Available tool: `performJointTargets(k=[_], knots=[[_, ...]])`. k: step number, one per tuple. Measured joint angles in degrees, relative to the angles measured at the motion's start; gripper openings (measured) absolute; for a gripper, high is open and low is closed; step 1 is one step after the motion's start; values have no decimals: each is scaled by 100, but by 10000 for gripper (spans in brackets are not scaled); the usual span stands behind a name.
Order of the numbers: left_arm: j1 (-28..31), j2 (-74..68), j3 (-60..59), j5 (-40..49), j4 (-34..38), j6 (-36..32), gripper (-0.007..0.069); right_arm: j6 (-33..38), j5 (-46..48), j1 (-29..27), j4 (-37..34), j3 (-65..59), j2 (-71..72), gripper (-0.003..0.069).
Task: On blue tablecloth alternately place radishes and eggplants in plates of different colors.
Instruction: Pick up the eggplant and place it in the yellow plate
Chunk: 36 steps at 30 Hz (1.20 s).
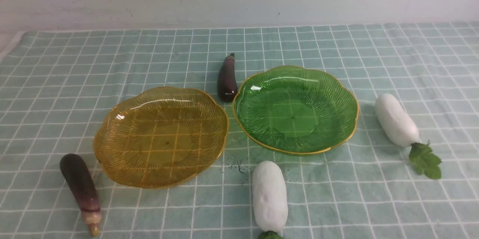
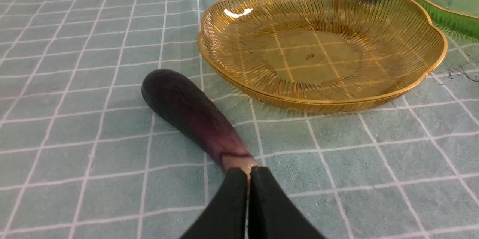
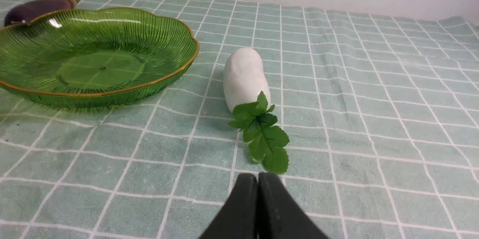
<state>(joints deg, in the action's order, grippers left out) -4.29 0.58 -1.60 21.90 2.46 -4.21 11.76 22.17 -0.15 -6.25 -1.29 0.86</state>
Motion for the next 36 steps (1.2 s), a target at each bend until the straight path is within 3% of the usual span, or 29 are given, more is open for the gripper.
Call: performJointTargets(k=[14, 23, 27, 30, 36], knots=[[0, 0, -6, -93, 51, 32, -8, 0, 0, 0, 0, 0, 0, -14], [0, 0, -6, -1847, 2574, 503, -8, 0, 0, 0, 0, 0, 0, -14], [0, 0, 1, -3476, 3970, 530, -8, 18, -6, 0, -1, 0, 0, -14], [0, 0, 472, -3557, 5007, 548, -8, -66, -261, 0, -687, -33, 0, -14], [0, -788, 2200, -1602, 5150, -767, -8, -709, -935, 0, -3340, -40, 0, -14]])
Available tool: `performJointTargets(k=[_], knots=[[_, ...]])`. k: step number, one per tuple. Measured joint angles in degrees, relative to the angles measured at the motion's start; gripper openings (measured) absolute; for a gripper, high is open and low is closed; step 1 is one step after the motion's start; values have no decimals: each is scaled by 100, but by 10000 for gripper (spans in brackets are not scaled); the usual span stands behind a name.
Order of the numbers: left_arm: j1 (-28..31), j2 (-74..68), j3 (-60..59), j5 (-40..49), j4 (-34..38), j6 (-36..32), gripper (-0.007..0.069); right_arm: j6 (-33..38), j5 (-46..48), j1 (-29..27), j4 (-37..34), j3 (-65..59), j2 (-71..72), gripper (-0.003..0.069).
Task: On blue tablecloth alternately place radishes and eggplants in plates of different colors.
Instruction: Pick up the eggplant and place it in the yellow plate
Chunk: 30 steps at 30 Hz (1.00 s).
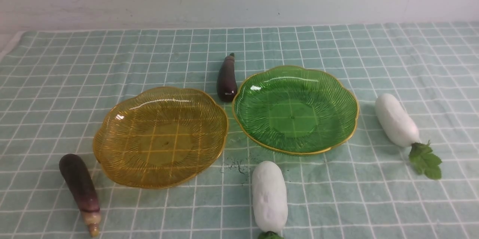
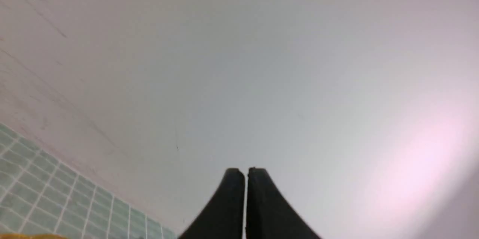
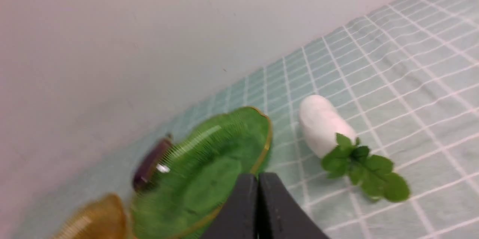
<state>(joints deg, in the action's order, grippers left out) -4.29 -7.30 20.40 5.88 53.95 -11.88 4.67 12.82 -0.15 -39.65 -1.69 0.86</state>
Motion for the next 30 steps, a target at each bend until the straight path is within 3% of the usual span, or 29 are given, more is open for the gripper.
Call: performJointTargets(k=[3, 6, 9, 12, 18, 23, 27, 30], knots=[[0, -860, 563, 1089, -312, -486, -8, -79, -244, 0, -951, 0, 0, -14], [0, -2027, 1074, 2559, -1108, -703, -8, -84, -343, 0, -1627, 0, 0, -14], [0, -2987, 1543, 3749, -2139, -513, -8, 3, -411, 0, -1879, 0, 0, -14], [0, -3804, 1904, 4548, -3360, 177, -8, 77, -466, 0, -2031, 0, 0, -14], [0, -4641, 2398, 5053, -5087, 1781, -6, 483, -312, 0, -2093, 8, 0, -14], [129, -5319, 2752, 5120, -5818, 2366, 6, 1144, 890, 0, -2001, 724, -225, -14], [553, -5965, 3122, 5106, -5754, 2448, 6, 1433, 1790, 0, -1581, 1632, -1012, -14], [1016, -6507, 3394, 5072, -5228, 2140, 6, 1537, 2434, 0, -1114, 2216, -1634, -14]])
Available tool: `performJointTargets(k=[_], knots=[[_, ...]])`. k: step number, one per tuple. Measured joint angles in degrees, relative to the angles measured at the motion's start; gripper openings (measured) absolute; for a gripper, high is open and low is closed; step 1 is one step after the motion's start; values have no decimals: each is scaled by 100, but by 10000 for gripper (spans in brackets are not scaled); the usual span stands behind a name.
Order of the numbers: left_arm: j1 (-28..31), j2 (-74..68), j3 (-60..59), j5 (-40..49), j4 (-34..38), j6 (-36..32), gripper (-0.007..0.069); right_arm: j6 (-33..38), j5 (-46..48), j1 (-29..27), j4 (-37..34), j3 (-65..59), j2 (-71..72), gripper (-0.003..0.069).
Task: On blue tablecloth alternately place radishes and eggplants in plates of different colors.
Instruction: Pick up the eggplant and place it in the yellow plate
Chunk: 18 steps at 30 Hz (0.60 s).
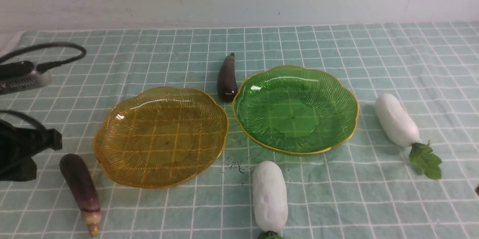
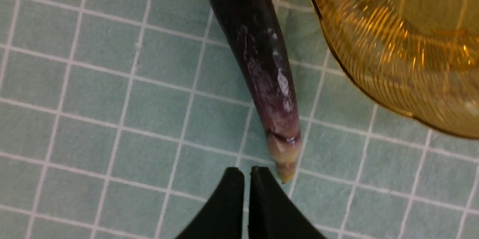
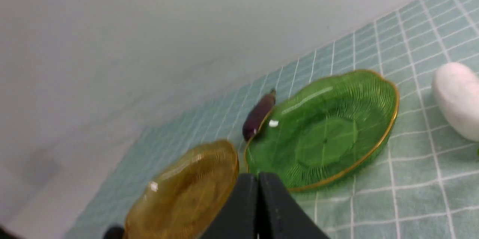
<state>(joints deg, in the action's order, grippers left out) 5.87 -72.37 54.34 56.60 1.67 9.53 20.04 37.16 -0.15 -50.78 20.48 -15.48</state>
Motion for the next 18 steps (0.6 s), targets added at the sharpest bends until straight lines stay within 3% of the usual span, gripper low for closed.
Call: performJointTargets(k=[2, 7, 12, 15, 16, 18], knots=[[358, -481, 209, -29, 523, -445, 6, 60, 1104, 0, 949, 900, -1019, -14], [554, -1063, 315, -311, 844, -788, 7, 92, 1939, 0, 1933, 1645, -2124, -14], [581, -1618, 325, -811, 937, -865, 53, 116, 1996, 0, 2042, 1732, -2524, -14], [581, -1838, 333, -1030, 962, -869, 123, 161, 1991, 0, 1998, 1732, -2538, -14], [581, -2007, 345, -1163, 1010, -869, 204, 181, 1979, 0, 1975, 1732, -2538, -14], [581, -2087, 350, -1227, 1042, -869, 251, 186, 1971, 0, 1970, 1732, -2538, -14]])
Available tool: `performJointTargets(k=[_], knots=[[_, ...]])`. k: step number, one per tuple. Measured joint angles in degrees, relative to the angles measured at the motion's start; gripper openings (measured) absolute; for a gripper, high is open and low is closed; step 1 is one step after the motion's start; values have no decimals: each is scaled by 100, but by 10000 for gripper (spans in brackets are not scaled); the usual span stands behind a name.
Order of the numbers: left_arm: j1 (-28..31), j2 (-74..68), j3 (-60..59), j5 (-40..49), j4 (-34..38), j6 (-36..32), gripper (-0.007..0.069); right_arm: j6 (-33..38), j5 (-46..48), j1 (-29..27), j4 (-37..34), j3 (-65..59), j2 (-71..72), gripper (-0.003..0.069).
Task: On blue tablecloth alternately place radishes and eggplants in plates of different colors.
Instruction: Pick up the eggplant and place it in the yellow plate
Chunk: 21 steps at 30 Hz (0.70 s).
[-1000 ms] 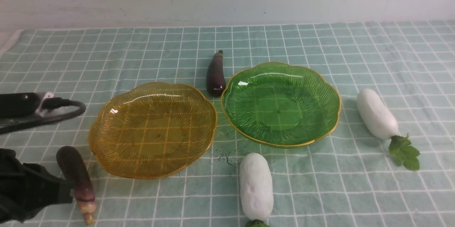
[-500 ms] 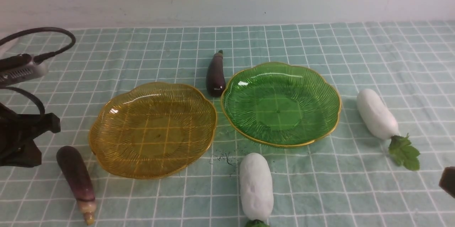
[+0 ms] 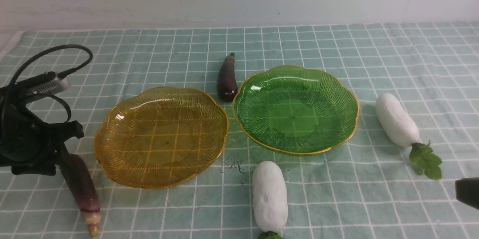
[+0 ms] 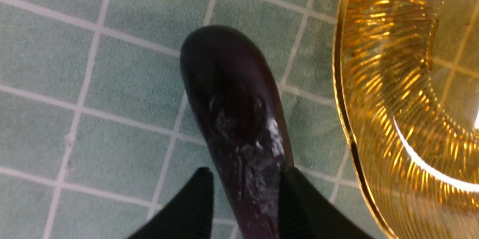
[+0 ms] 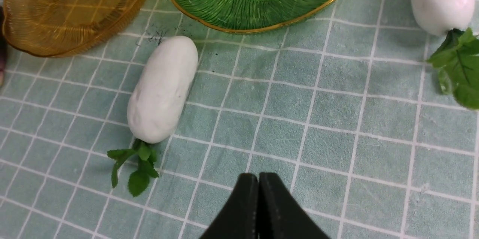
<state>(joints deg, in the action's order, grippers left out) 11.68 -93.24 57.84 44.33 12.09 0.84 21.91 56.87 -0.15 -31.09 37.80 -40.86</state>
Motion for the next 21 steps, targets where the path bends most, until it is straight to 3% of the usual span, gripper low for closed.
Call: performJointTargets(k=[1, 2, 3, 7, 9, 11, 14, 21], knots=[[0, -47, 0, -30, 22, 0, 280, 0, -15, 0, -5, 0, 0, -14], [0, -218, 0, -165, 116, 0, 376, 0, -46, 0, -5, 0, 0, -14], [0, -310, 0, -226, 146, 0, 419, 0, -68, 0, -5, 0, 0, -14], [0, -731, 0, -425, 189, 0, 534, 0, -120, 0, -19, 0, 0, -14], [0, -869, 0, -465, 191, 0, 541, 0, -120, 0, -31, 0, 0, -14], [0, -1002, 0, -510, 191, 0, 501, 0, -133, 0, -37, 0, 0, -14], [0, -1017, 96, -461, 140, 0, 321, 5, -148, 0, -42, 0, 0, -14], [-92, -648, 1359, 385, 77, -219, 331, -622, -64, 0, 399, 285, -447, -14]])
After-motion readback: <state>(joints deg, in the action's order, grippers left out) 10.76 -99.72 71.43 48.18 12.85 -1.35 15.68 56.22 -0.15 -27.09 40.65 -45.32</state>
